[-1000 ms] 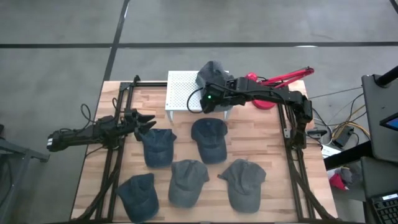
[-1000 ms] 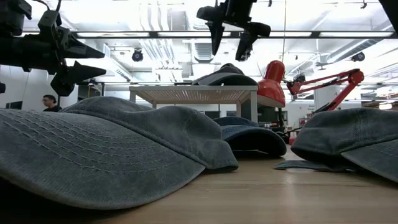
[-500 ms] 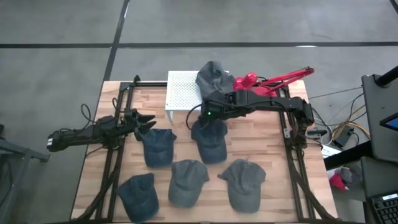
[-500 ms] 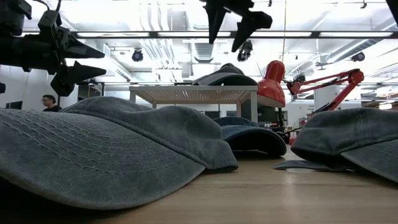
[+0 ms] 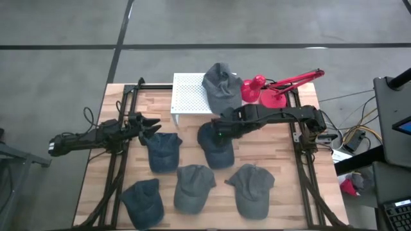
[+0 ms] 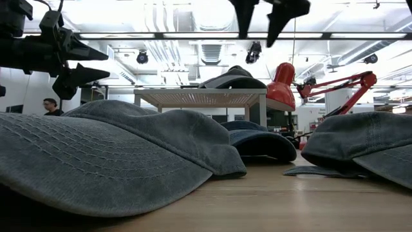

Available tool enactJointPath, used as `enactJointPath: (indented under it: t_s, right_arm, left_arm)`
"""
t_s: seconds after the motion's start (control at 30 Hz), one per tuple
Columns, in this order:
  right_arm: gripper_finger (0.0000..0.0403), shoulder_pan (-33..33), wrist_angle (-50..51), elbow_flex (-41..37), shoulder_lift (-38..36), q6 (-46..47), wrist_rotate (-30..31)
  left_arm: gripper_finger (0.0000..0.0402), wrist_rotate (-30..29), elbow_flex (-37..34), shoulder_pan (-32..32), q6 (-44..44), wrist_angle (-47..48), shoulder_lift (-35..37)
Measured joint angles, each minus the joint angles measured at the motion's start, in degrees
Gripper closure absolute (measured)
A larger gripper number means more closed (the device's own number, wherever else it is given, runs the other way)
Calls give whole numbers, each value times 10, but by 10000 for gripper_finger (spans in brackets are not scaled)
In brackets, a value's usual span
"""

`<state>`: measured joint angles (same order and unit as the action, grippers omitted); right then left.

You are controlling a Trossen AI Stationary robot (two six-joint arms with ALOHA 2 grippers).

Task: Pick & Place hat
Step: Put the right gray cap on the shelf

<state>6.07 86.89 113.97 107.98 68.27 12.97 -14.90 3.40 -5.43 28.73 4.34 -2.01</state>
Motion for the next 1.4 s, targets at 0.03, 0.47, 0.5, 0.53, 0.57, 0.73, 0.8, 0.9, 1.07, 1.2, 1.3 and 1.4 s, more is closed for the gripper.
enactJointPath:
  t_s: [0.03, 0.47, 0.5, 0.53, 0.57, 0.73, 0.8, 0.9, 1.07, 1.2, 1.3, 1.4]
  right_arm:
    - [102, 7, 5, 0, 0, 15, 0]
    - [88, 92, 12, -11, 0, 191, 5]
    - [90, 98, 12, -13, 0, 202, 5]
    - [91, 102, 12, -16, 0, 211, 6]
    - [93, 107, 12, -18, 0, 219, 6]
    - [100, 130, 11, -36, 0, 253, 6]
    - [101, 138, 11, -46, 0, 273, 6]
    - [99, 150, 12, -58, 0, 300, 6]
    - [90, 172, 33, -78, -1, 340, 7]
    - [88, 203, 32, -108, -16, 373, 6]
    - [92, 233, 31, -134, -38, 412, 6]
    - [96, 263, 31, -156, -57, 453, 8]
  left_arm:
    - [179, 0, 0, 0, 0, 0, 0]
    - [179, 0, 0, 0, 0, 0, 0]
    - [179, 0, 0, 0, 0, 0, 0]
    - [179, 0, 0, 0, 0, 0, 0]
    - [179, 0, 0, 0, 0, 0, 0]
    - [179, 0, 0, 0, 0, 0, 0]
    - [179, 0, 0, 0, 0, 0, 0]
    - [179, 0, 0, 0, 0, 0, 0]
    - [179, 0, 0, 0, 0, 0, 0]
    - [179, 0, 0, 0, 0, 0, 0]
    - [179, 0, 0, 0, 0, 2, 0]
    - [179, 0, 0, 0, 0, 4, 0]
